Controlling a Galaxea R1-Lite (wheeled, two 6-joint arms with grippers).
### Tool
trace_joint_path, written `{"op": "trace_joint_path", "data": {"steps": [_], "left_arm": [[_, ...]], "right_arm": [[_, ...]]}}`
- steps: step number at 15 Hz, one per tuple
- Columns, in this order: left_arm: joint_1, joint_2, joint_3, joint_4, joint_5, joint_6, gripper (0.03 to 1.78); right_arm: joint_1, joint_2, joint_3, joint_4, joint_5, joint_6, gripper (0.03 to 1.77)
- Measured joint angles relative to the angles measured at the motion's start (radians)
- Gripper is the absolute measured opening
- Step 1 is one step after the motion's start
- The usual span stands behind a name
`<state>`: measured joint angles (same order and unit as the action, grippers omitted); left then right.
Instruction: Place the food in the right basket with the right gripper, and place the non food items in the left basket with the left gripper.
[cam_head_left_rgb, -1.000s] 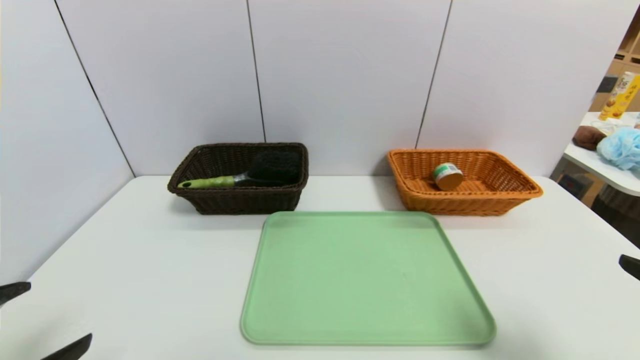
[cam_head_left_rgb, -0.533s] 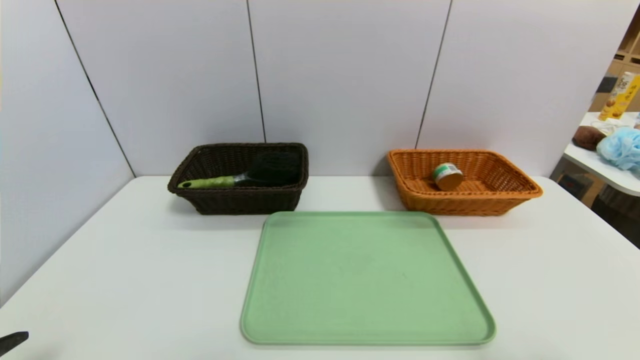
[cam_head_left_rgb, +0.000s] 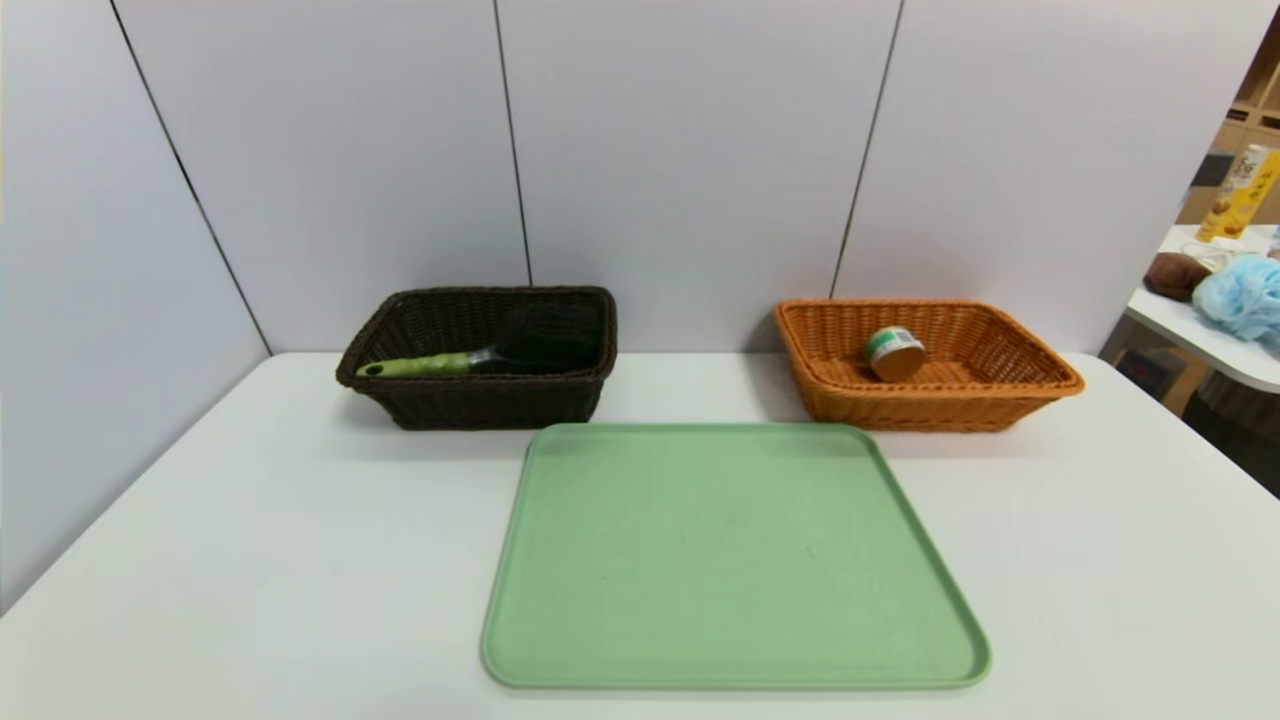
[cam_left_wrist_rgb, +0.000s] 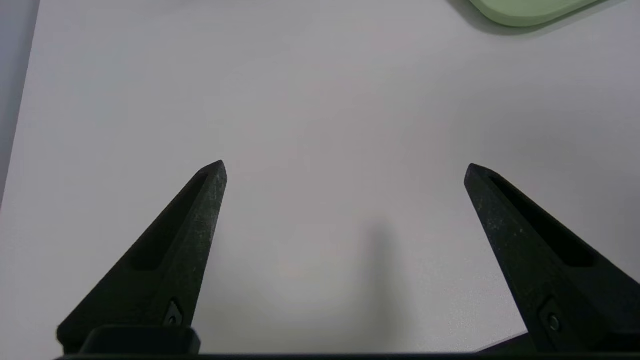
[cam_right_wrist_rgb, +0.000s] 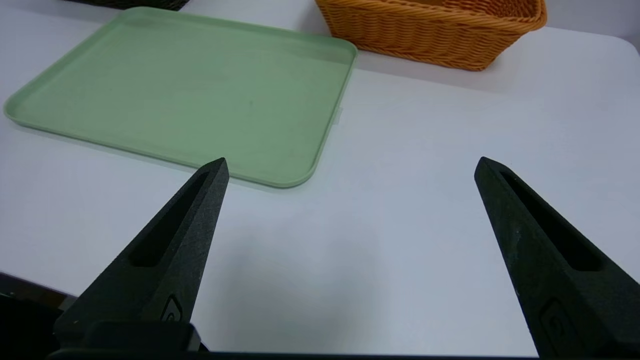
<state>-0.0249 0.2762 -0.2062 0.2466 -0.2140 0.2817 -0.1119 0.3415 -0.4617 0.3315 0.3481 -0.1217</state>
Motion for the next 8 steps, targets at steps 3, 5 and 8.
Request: {"op": "trace_joint_path", "data": {"steps": [3, 5, 8], "left_arm": [[0.000, -0.067, 0.048, -0.032, 0.000, -0.009, 1.69], [0.002, -0.096, 0.063, -0.061, 0.000, 0.000, 1.69], [0.012, -0.125, 0.107, -0.144, -0.004, -0.009, 1.69]], "right_arm": [[0.001, -0.045, 0.061, -0.040, -0.006, -0.002, 1.69], [0.001, -0.056, 0.079, -0.103, 0.000, 0.001, 1.69], [0.000, -0.062, 0.100, -0.116, -0.008, 0.001, 1.69]]}}
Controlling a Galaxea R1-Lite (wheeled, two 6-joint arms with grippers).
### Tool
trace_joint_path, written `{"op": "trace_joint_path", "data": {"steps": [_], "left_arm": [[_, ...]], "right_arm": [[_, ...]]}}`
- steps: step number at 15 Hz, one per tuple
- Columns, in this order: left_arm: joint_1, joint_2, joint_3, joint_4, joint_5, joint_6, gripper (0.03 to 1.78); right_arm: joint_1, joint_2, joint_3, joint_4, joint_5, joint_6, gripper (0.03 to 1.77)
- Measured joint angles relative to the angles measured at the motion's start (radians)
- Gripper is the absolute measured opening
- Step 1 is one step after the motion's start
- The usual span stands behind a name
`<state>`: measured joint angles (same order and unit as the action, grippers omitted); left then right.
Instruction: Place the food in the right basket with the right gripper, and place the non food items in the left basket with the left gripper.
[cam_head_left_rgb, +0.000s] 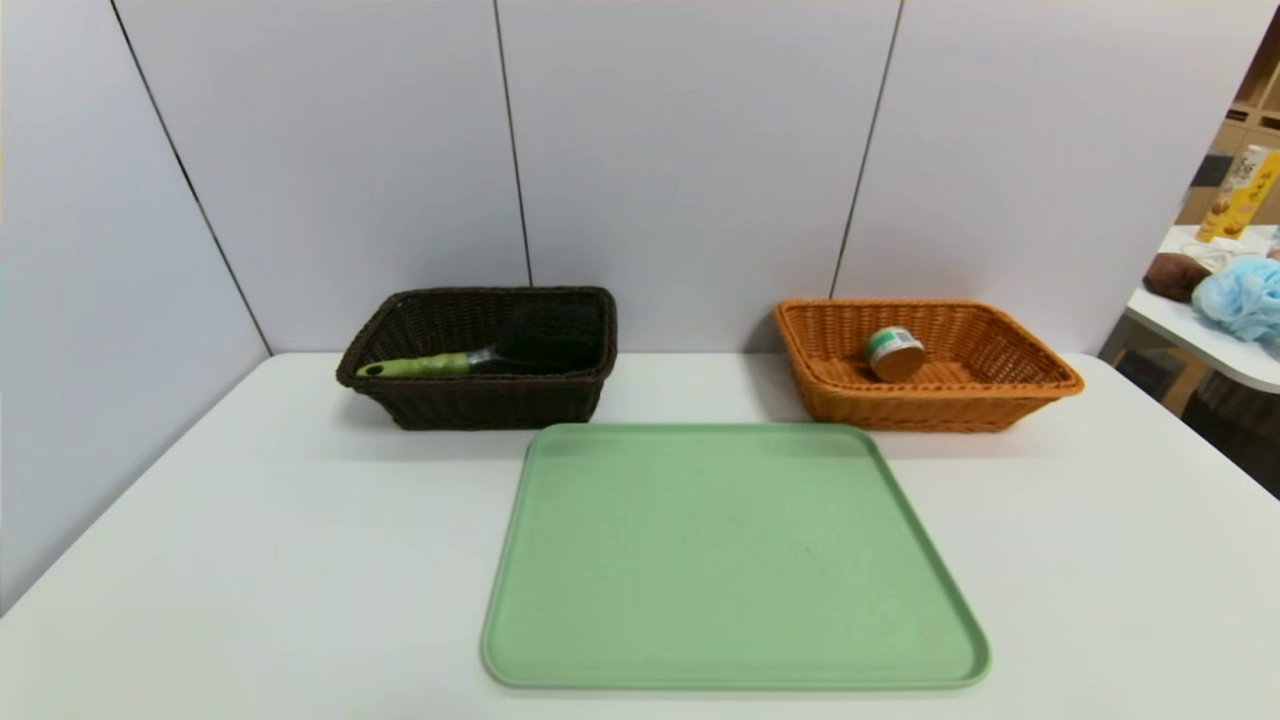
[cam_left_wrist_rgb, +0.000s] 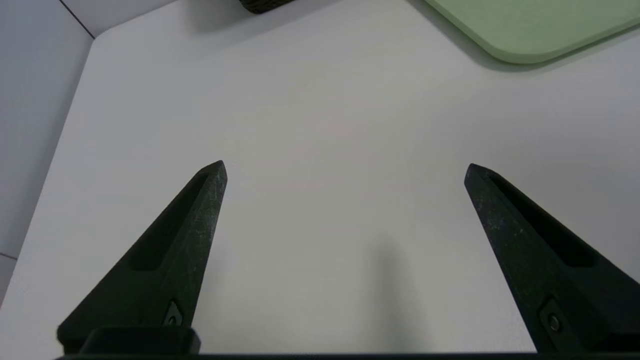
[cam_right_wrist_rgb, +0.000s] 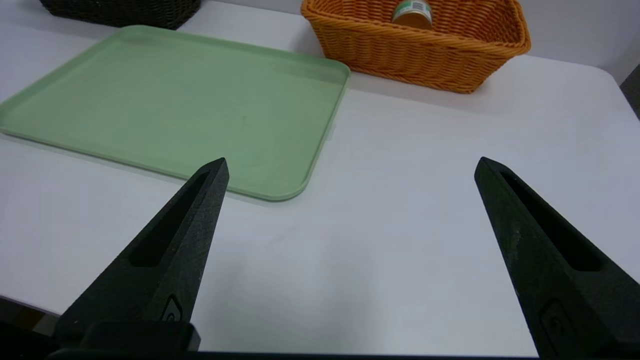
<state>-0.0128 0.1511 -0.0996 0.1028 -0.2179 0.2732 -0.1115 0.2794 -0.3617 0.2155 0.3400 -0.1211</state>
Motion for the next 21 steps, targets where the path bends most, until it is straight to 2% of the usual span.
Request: {"op": "trace_joint_path", "data": {"steps": [2, 7, 11, 13, 17, 21], "left_arm": [[0.004, -0.017, 0.018, -0.044, -0.006, -0.028, 1.69], [0.006, -0.045, 0.026, -0.049, 0.001, -0.066, 1.69], [0.005, -0.054, 0.034, -0.050, 0.054, -0.081, 1.69], [0.005, -0.060, 0.043, -0.049, 0.072, -0.095, 1.69], [0.005, -0.067, 0.047, -0.049, 0.076, -0.124, 1.69], [0.005, -0.070, 0.047, -0.049, 0.077, -0.131, 1.69]], "right_arm": [[0.000, -0.001, 0.034, -0.027, -0.024, 0.001, 1.69], [0.001, -0.001, 0.148, -0.249, -0.121, 0.001, 1.69], [0.001, -0.001, 0.237, -0.385, -0.199, 0.004, 1.69], [0.000, -0.001, 0.270, -0.401, -0.232, 0.003, 1.69], [0.000, -0.001, 0.345, -0.438, -0.244, -0.004, 1.69], [0.000, -0.001, 0.360, -0.376, -0.268, -0.007, 1.69]]}}
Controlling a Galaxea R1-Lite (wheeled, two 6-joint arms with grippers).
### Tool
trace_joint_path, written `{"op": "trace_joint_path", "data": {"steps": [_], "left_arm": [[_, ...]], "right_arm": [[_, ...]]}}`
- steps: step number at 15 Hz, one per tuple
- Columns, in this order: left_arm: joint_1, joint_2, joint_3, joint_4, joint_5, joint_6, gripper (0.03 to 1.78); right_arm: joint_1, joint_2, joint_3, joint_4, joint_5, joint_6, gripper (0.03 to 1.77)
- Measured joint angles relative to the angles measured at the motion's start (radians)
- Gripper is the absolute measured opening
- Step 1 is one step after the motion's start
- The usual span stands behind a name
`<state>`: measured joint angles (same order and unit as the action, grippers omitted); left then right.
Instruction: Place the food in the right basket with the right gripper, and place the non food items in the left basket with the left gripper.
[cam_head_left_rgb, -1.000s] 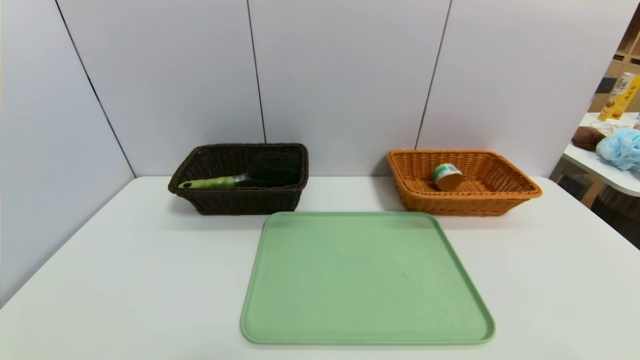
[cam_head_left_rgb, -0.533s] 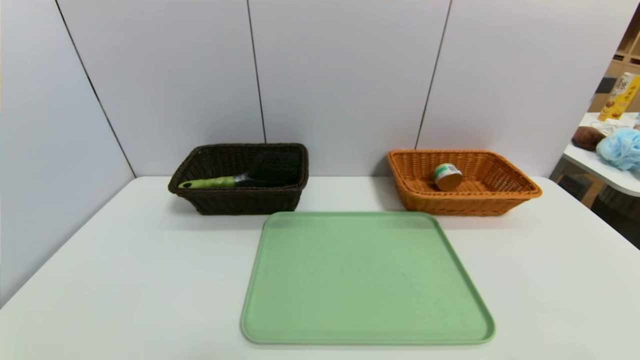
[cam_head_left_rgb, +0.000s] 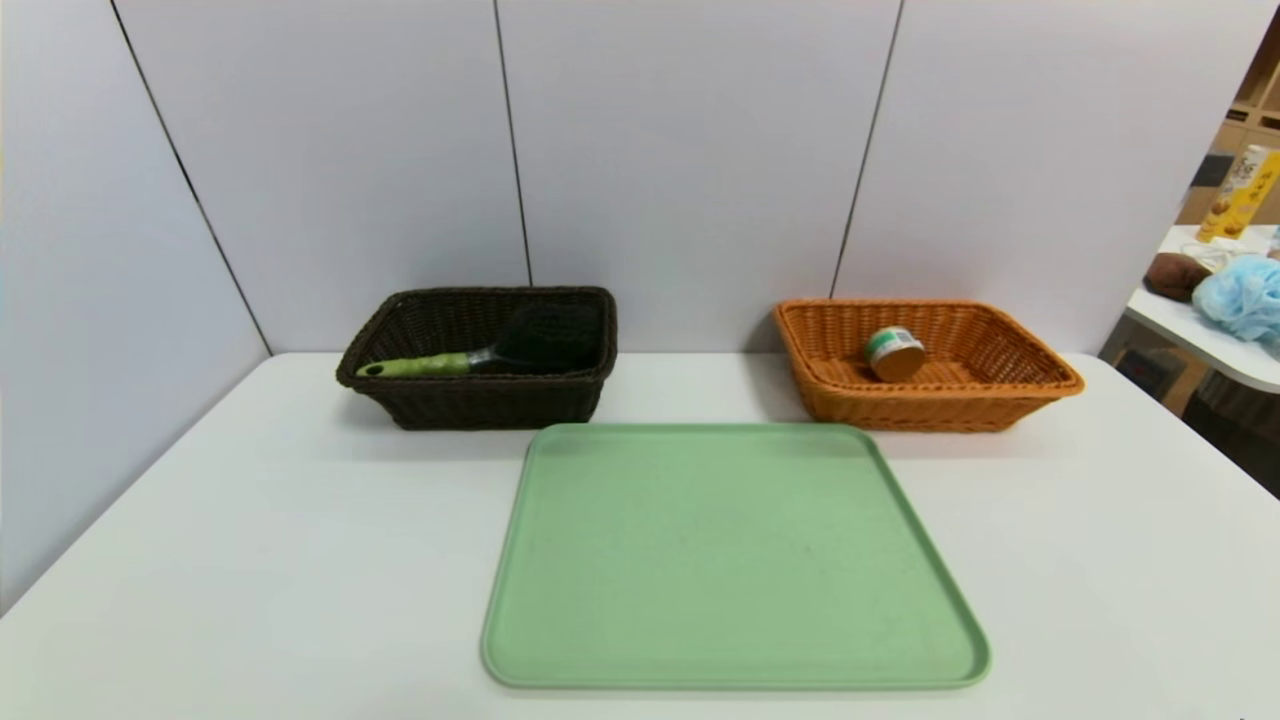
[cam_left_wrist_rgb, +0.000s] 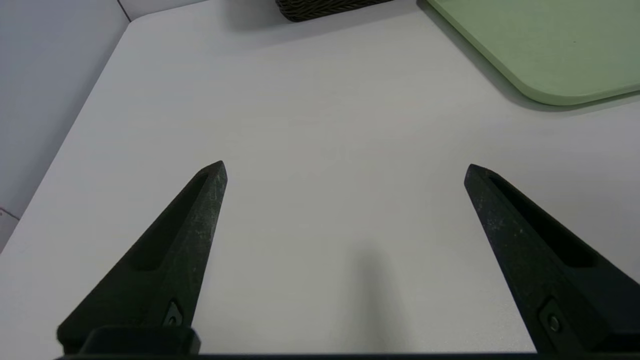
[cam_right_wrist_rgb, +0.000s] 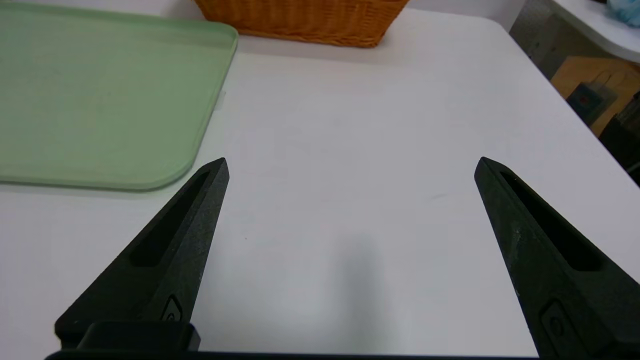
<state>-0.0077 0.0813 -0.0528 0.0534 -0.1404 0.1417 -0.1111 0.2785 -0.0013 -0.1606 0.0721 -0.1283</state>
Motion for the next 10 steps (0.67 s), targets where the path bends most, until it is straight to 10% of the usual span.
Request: {"op": "trace_joint_path", "data": {"steps": [10], "left_arm": [[-0.001, -0.074, -0.006, 0.007, -0.022, -0.007, 1.69]], "right_arm": [[0.000, 0.001, 0.001, 0.163, -0.034, 0.026, 1.69]]}}
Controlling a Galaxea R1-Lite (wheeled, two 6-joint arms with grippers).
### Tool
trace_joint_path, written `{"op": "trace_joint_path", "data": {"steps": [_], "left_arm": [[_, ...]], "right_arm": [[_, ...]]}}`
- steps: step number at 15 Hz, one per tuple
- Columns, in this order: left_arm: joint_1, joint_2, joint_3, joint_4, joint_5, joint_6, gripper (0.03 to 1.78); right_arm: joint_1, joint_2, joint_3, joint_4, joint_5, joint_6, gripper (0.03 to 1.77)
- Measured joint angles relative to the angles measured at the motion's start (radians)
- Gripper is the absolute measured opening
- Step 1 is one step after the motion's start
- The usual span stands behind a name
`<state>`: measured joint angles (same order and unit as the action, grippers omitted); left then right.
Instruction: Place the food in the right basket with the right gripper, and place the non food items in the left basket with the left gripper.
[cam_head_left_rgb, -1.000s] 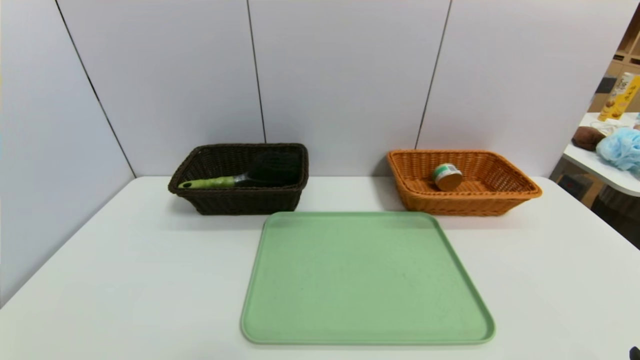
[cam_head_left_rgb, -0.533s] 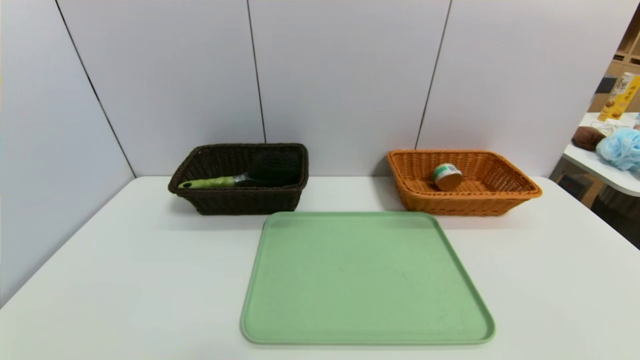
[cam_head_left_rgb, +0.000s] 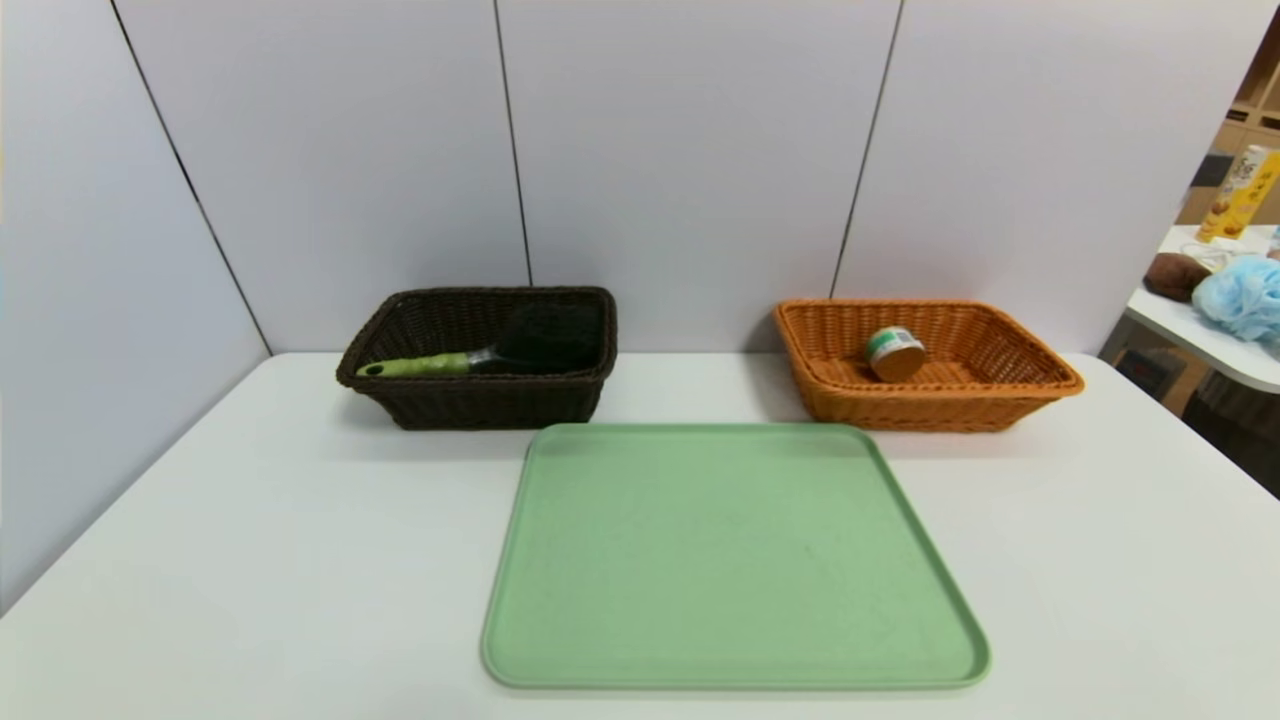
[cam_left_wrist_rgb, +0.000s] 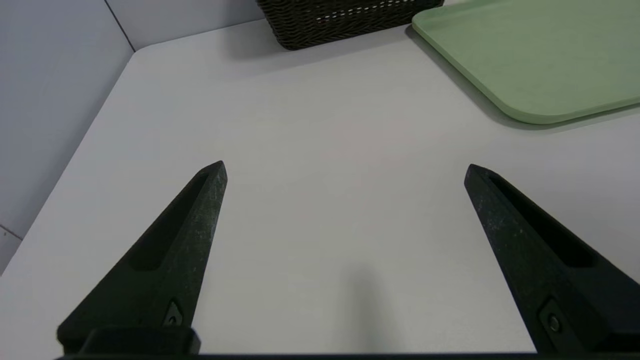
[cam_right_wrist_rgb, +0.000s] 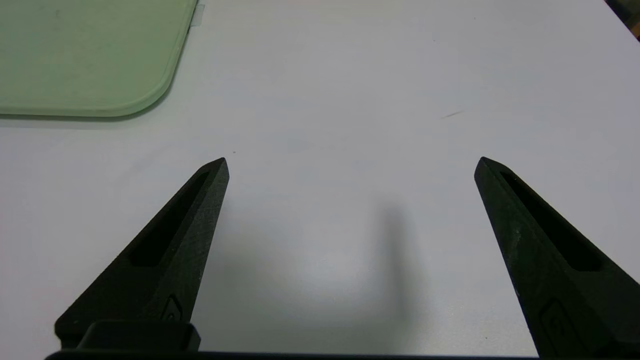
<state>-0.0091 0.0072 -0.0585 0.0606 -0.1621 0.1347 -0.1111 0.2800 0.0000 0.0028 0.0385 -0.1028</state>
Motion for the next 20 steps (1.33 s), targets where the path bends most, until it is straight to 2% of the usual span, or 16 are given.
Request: {"op": "trace_joint_path", "data": {"steps": [3, 13, 20], "left_arm": [[0.000, -0.005, 0.002, -0.002, 0.004, -0.049, 1.69], [0.000, -0.007, 0.007, -0.006, 0.031, -0.074, 1.69], [0.000, -0.007, 0.013, -0.016, 0.069, -0.074, 1.69]], "right_arm": [[0.000, 0.000, 0.000, 0.000, -0.002, 0.001, 1.69], [0.005, 0.001, 0.000, 0.000, -0.007, 0.028, 1.69], [0.101, -0.075, 0.000, -0.001, -0.006, 0.028, 1.69]]}}
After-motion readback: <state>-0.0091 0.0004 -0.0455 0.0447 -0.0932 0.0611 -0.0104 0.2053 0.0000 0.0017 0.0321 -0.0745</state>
